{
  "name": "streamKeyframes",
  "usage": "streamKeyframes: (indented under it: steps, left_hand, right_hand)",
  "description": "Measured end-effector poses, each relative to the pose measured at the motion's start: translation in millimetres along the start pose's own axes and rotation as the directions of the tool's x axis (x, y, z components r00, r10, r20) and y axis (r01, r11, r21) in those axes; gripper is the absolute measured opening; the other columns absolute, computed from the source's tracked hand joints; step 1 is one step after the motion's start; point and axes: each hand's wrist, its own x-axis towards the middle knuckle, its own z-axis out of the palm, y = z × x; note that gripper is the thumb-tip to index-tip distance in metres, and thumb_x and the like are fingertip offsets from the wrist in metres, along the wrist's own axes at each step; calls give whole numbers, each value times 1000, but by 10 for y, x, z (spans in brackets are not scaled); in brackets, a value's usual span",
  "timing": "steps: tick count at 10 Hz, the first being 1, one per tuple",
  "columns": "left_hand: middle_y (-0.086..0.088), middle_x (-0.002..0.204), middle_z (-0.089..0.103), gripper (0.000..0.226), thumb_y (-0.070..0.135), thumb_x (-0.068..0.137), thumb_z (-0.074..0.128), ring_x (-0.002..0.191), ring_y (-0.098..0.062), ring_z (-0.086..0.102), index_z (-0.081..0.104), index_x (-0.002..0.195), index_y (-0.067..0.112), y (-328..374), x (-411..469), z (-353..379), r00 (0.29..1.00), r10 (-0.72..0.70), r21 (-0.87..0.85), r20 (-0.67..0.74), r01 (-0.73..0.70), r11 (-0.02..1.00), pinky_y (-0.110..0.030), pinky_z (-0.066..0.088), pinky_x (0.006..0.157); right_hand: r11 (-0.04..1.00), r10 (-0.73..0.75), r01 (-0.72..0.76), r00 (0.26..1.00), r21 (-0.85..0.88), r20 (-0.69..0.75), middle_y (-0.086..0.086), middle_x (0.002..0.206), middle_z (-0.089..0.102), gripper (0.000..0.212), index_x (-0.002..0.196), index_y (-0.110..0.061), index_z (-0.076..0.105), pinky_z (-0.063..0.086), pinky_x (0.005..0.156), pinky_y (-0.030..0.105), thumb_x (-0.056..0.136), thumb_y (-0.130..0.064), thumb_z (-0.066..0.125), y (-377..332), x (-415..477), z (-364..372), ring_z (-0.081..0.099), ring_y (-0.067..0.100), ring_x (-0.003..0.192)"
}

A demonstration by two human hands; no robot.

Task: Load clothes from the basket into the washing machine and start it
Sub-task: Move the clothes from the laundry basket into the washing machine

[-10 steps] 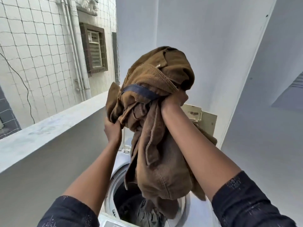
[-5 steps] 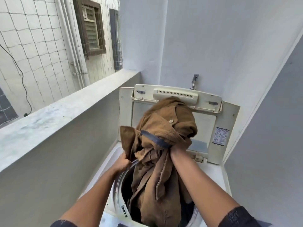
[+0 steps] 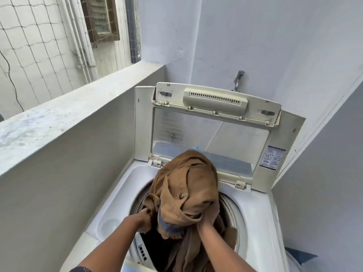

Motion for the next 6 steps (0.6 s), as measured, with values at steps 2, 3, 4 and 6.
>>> streamKeyframes:
  steps: [2,3,4,6]
  left_hand:
    - [-16,137,51,45,19,90,45,124,-32,51,46,132,3,394,-43,42,990,-34,35,135,29,999,-34,42,102]
    - [-18,133,55,42,18,89,44,123,-31,53,54,126,-1,557,-28,-17,996,-12,101,89,3,995,-35,43,100]
    - [-18,137,52,45,5,88,38,127,-31,48,52,131,2,701,22,-35,997,22,125,71,-31,992,-35,41,104]
    - [-13,128,55,41,10,88,38,120,-26,52,58,124,7,1008,35,49,994,100,110,-55,-93,990,-36,44,101]
  right_hand:
    - [615,339,-135,935,-776,106,8,132,50,43,128,-23,51,39,100,33,86,-18,57,902,-16,-211,49,28,124]
    - [421,598,-195,794,-886,110,8,127,60,46,118,-13,62,48,97,31,74,-15,73,999,-3,-317,56,24,120]
    - [467,594,-185,790,-864,152,11,121,65,37,114,-8,65,51,92,30,77,-11,65,941,6,-298,61,25,113]
    - [561,487,-92,841,-823,238,13,122,62,36,119,-6,60,51,94,36,84,-15,55,805,61,-340,59,31,113]
